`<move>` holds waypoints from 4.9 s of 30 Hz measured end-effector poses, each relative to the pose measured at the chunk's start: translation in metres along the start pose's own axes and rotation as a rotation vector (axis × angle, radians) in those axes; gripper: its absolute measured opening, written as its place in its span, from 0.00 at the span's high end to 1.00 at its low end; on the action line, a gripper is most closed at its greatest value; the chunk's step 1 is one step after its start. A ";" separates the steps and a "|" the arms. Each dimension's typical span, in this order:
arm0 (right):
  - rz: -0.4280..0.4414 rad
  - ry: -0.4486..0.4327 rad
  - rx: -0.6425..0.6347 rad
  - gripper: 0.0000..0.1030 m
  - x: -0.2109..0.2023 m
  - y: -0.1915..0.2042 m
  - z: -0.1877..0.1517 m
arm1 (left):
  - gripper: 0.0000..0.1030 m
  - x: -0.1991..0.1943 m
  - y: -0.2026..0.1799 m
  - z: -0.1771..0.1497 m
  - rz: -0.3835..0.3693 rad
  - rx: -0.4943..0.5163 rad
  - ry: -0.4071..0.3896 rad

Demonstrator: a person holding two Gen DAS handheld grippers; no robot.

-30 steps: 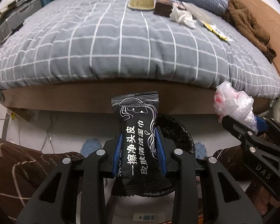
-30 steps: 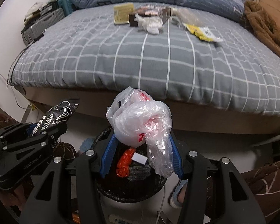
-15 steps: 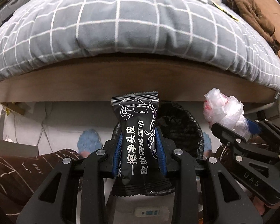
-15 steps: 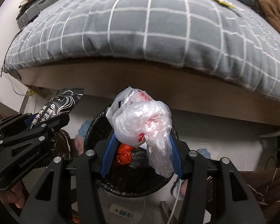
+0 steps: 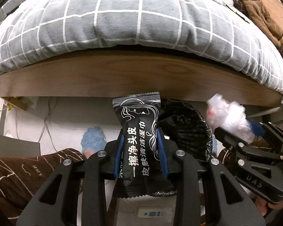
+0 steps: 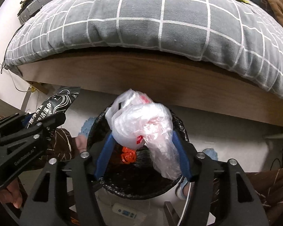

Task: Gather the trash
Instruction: 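Open the right gripper over the bin while the left gripper releases the black packet, then raise both tools back up over the bed, then grasp the yellow-lidded cup with the left gripper while the right grasps the tissue, then lift the cup and crumpled tissue and carry them down to the bin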

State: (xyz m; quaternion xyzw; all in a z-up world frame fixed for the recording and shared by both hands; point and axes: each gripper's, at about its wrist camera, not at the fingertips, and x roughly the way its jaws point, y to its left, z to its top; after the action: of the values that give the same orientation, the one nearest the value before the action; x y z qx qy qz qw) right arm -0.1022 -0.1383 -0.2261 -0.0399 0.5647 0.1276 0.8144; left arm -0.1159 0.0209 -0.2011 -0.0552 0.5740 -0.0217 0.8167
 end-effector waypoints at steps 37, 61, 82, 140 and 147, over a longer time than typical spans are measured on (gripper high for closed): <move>-0.174 -0.116 0.150 0.09 -0.055 -0.078 -0.004 | 0.43 0.012 -0.062 0.005 -0.024 0.123 0.000; -0.216 -0.259 0.142 0.07 -0.089 -0.076 0.019 | 0.06 -0.037 -0.058 0.039 0.030 0.106 -0.186; -0.198 -0.448 0.077 0.07 -0.123 -0.080 0.103 | 0.06 -0.073 -0.047 0.143 0.055 0.069 -0.342; 0.051 -0.292 0.016 0.83 -0.028 -0.054 0.230 | 0.31 0.019 -0.040 0.367 -0.007 0.042 -0.367; 0.047 -0.264 0.015 0.92 -0.024 -0.054 0.230 | 0.31 0.020 -0.042 0.363 0.013 0.053 -0.381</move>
State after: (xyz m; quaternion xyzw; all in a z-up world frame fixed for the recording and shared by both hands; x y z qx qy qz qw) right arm 0.1127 -0.1462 -0.1251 -0.0032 0.4544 0.1464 0.8787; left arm 0.2336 0.0004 -0.0935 -0.0330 0.4085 -0.0206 0.9119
